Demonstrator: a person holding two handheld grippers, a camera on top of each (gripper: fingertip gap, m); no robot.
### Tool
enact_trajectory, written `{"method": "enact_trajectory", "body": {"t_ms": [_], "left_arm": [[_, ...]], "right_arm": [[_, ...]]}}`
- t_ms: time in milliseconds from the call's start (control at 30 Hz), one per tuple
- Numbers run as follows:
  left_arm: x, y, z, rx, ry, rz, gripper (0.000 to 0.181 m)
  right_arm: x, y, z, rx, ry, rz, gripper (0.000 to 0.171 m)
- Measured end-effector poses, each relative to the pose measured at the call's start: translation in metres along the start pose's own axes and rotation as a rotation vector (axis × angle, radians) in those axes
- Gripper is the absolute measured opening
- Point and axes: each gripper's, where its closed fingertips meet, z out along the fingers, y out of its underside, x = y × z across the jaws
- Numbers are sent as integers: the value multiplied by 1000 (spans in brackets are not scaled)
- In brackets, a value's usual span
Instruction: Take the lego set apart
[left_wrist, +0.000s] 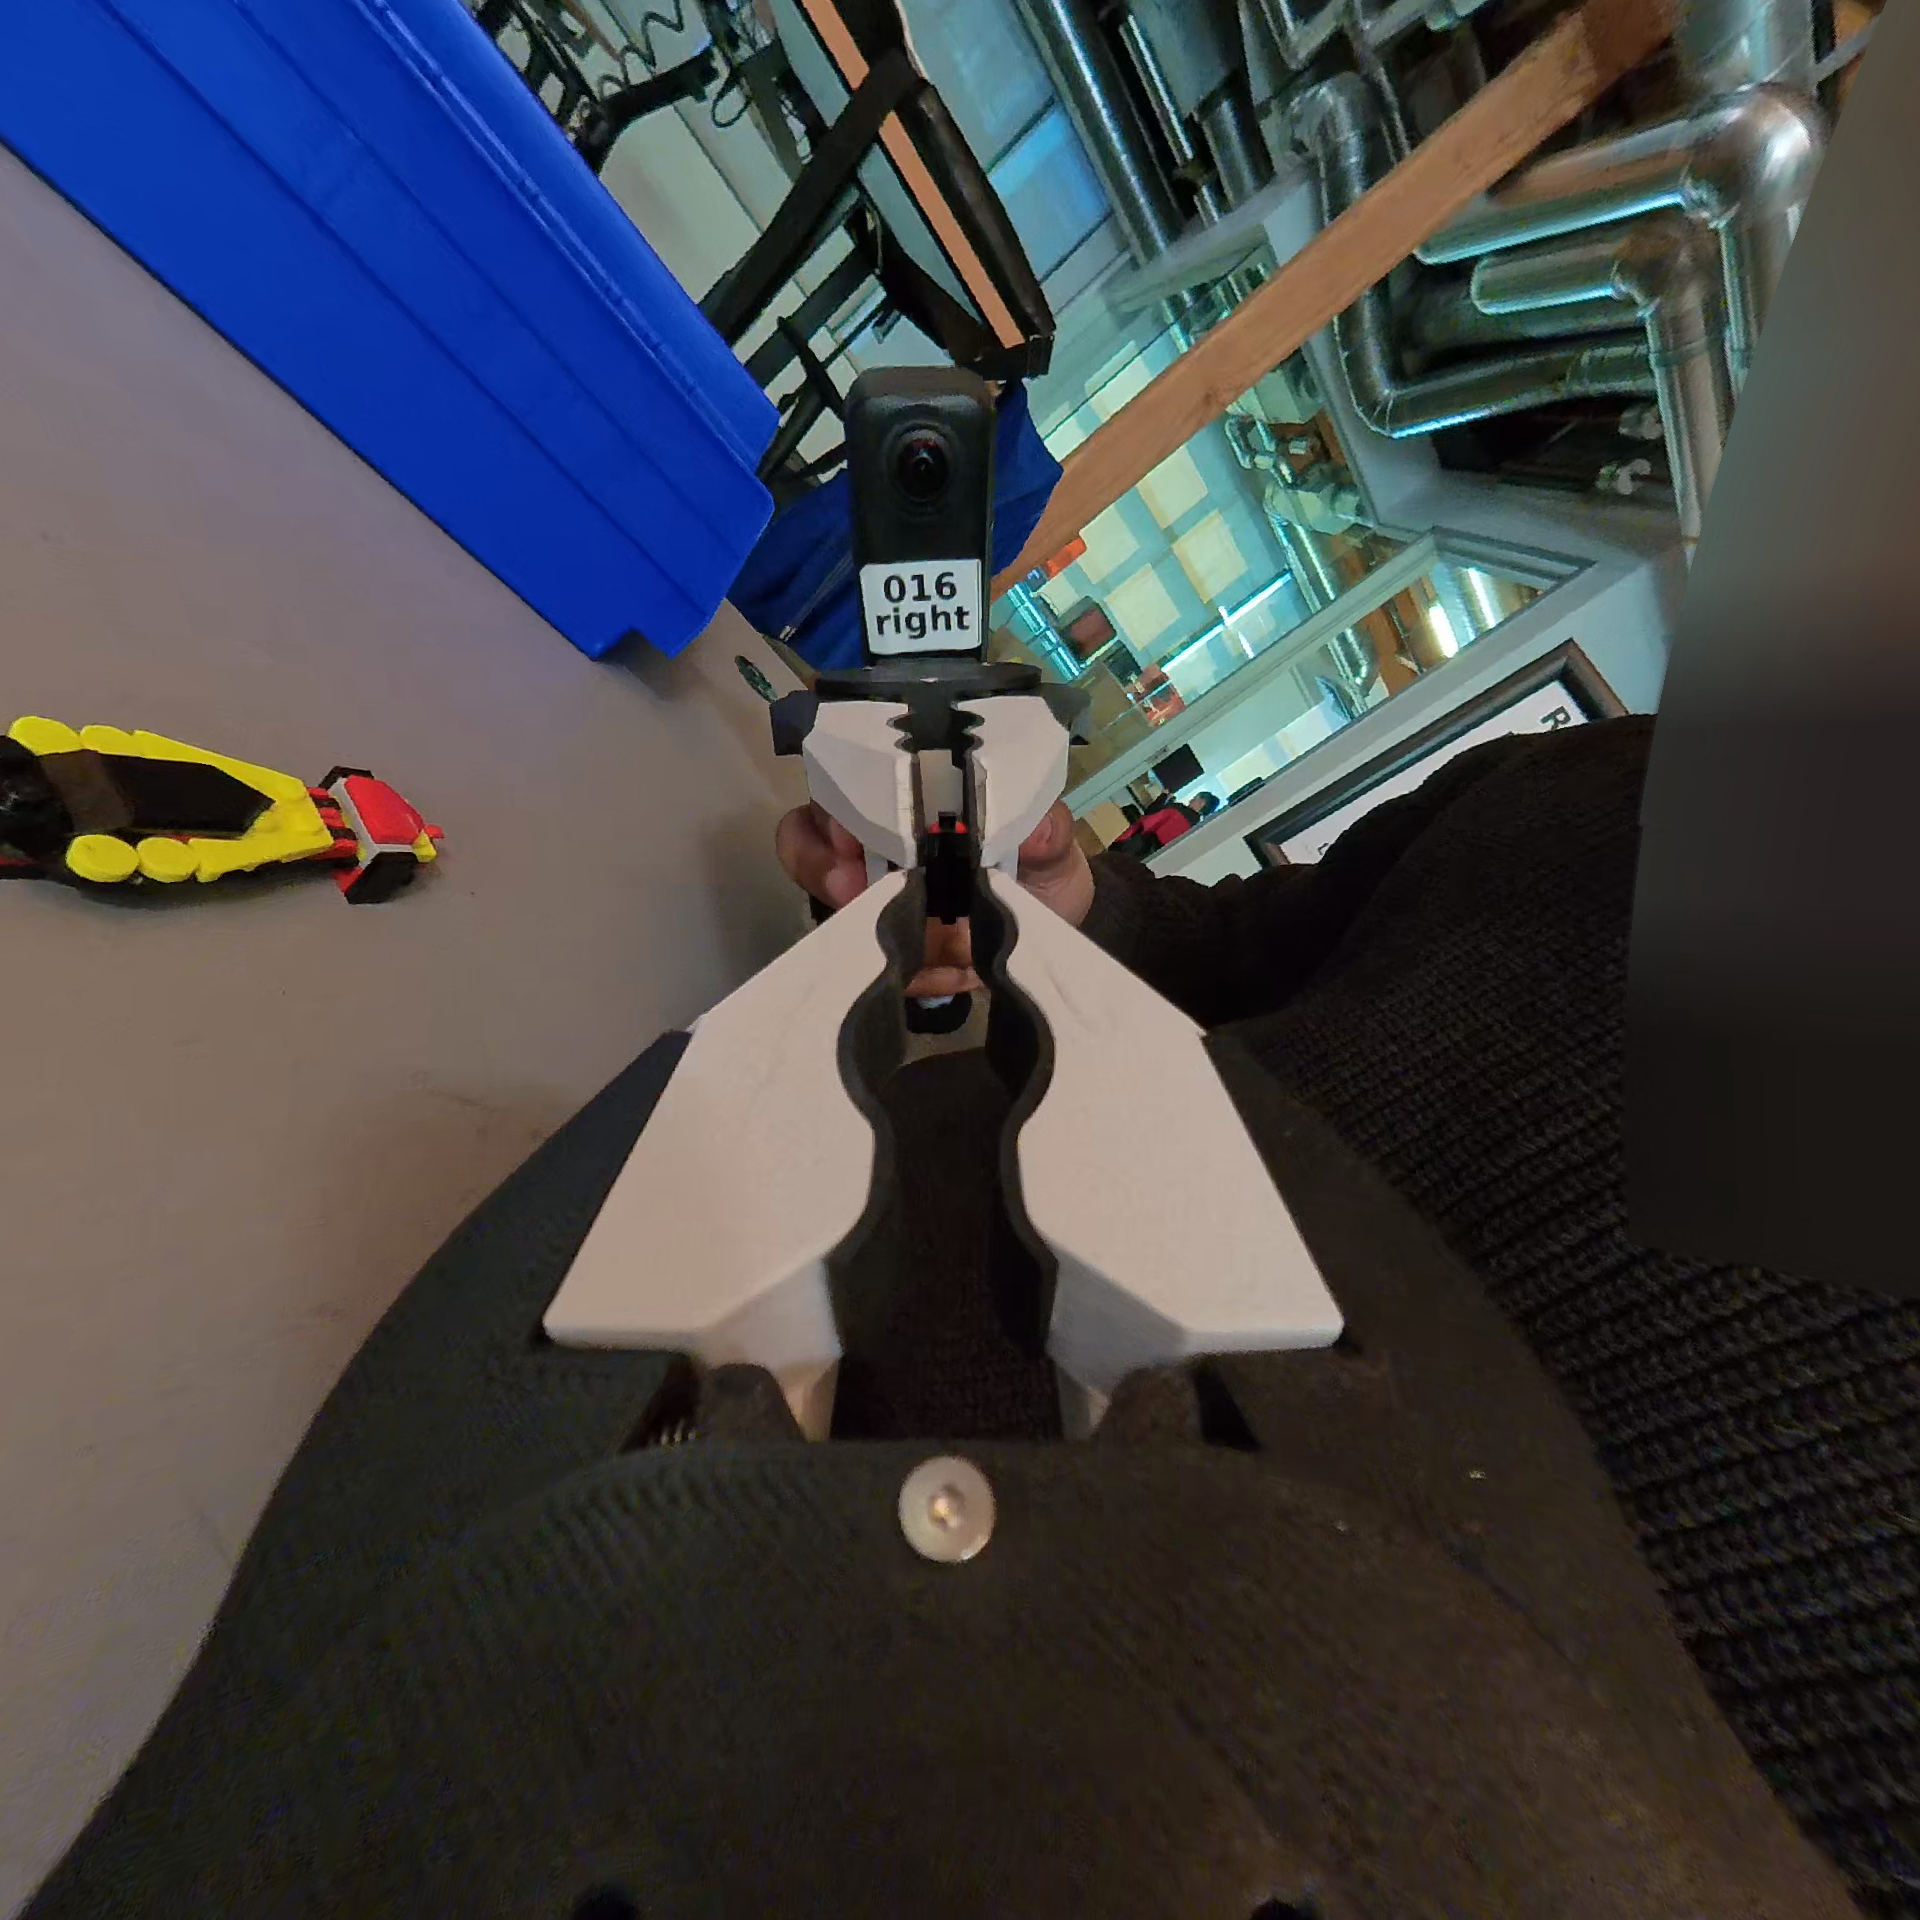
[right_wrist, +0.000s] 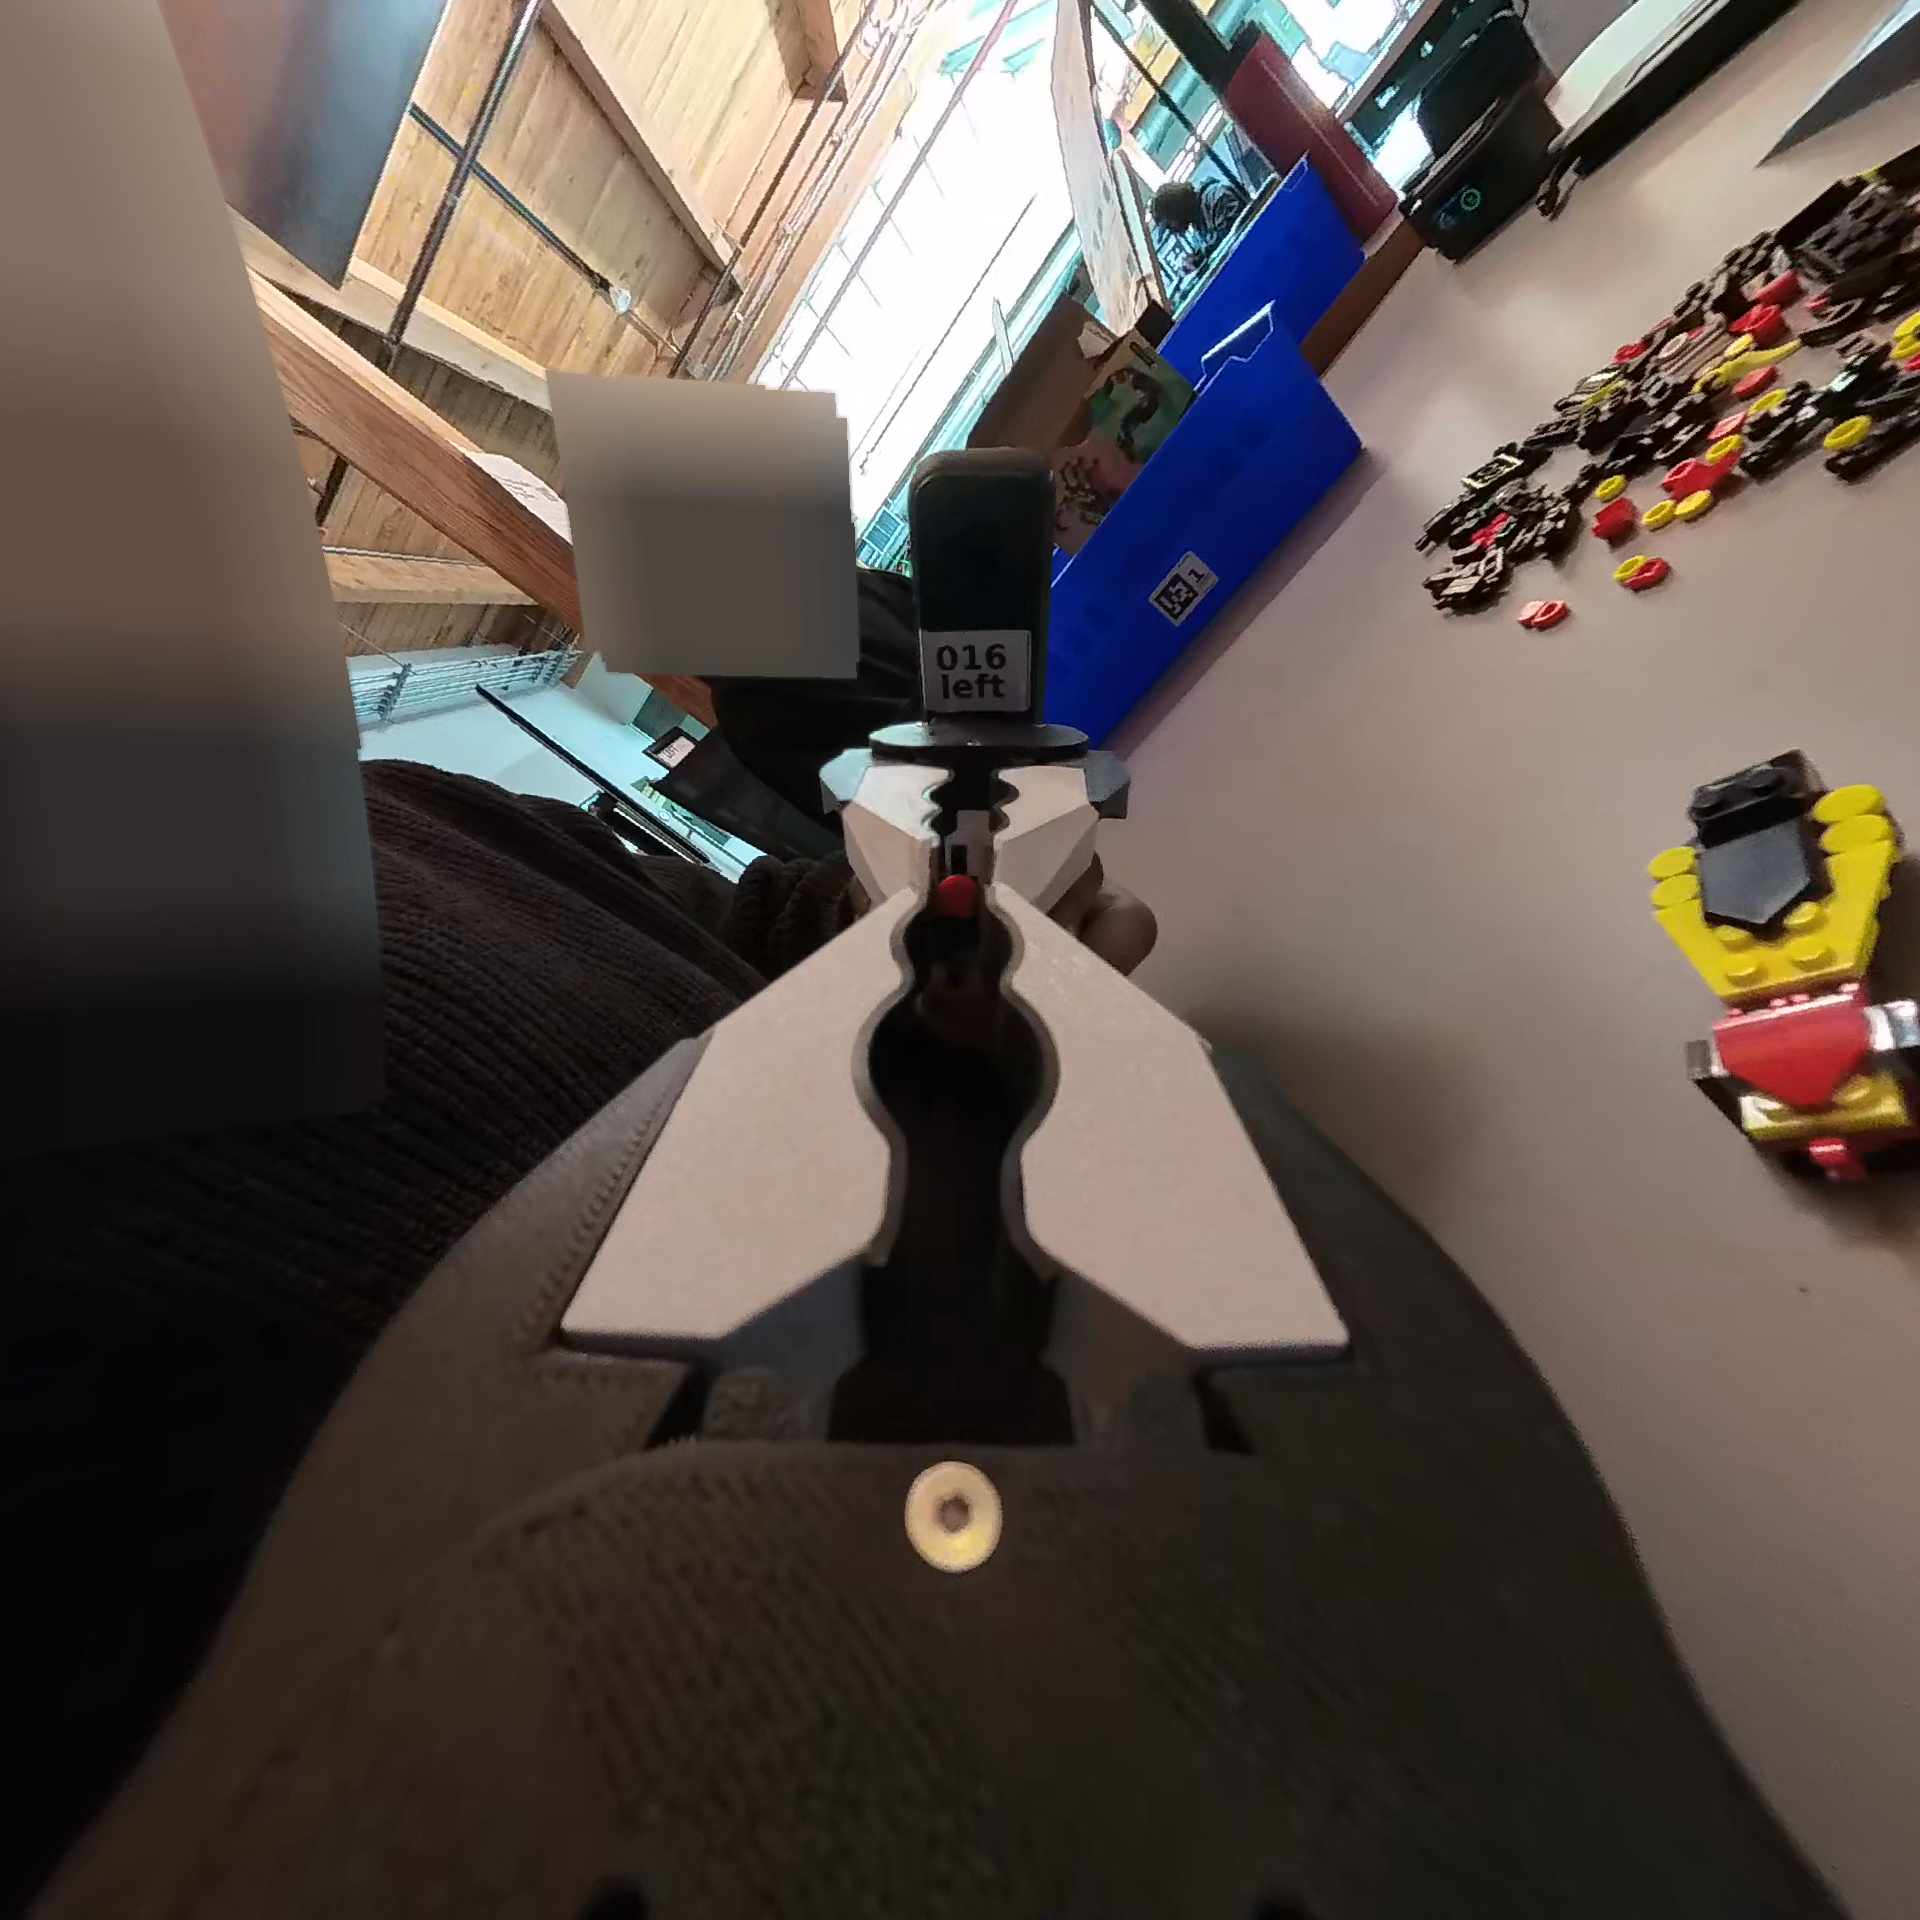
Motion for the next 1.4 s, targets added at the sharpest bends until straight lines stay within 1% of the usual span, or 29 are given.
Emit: {"method": "enact_trajectory", "body": {"t_ms": [233, 433, 1100, 1233, 1400], "left_arm": [[0, 3, 0, -22, -10, 35, 6], [1, 0, -1, -5, 2, 23, 6], [3, 7, -4, -75, 8, 16, 8], [3, 2, -3, -35, 0, 2, 8], [4, -5, -4, 20, 15, -62, 7]], "right_arm": [[0, 5, -1, -50, 26, -50, 7], [-1, 2, 0, -29, 1, -10, 6], [-4, 7, 0, -75, 4, -48, 7], [-4, 2, -1, -65, 19, -30, 7], [-4, -2, -4, -56, 29, -23, 6]]}}
